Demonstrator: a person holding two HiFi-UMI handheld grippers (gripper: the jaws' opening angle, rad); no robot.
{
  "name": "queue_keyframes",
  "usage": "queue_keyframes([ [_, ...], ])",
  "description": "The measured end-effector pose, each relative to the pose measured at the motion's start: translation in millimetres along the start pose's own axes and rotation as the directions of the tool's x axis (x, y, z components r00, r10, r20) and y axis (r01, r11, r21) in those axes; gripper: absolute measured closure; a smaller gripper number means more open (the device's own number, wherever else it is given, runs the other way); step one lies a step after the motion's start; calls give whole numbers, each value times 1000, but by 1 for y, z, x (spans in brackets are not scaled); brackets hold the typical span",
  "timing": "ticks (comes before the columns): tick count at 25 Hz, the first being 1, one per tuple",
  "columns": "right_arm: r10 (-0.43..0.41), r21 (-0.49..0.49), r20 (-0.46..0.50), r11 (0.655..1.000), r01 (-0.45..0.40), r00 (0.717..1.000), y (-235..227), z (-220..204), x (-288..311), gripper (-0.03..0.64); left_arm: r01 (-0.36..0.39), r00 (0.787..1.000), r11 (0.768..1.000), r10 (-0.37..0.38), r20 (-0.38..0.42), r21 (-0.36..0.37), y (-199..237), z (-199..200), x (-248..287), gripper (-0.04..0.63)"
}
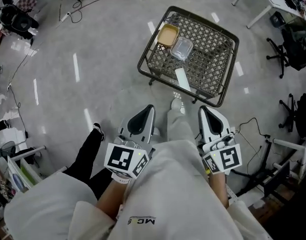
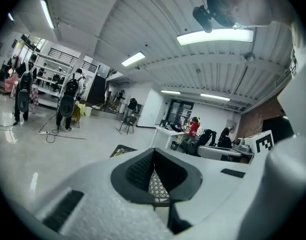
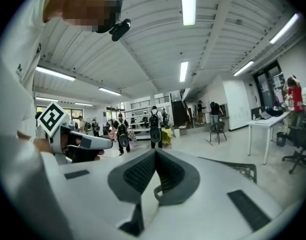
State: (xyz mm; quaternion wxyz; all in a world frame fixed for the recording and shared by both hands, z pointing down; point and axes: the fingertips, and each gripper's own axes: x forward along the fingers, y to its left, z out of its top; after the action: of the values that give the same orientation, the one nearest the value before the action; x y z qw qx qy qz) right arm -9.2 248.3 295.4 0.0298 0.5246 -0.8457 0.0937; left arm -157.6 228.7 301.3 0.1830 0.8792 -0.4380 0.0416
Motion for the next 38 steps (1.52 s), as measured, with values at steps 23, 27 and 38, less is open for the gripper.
queue_keyframes([
  [23,129,-83,-17,988,-130,992,-185,45,137,600,-52,999,998,52,-6,31,-9,73,205,571],
  [27,80,-40,-13,996,-80,997,-208,43,146,600,-40,999,999,41,-29,34,-11,70,220,571],
  [38,-10,-27,-62,1000,8,998,-231,29,167,598,-17,999,999,18,-45,29,16,83,246,571],
])
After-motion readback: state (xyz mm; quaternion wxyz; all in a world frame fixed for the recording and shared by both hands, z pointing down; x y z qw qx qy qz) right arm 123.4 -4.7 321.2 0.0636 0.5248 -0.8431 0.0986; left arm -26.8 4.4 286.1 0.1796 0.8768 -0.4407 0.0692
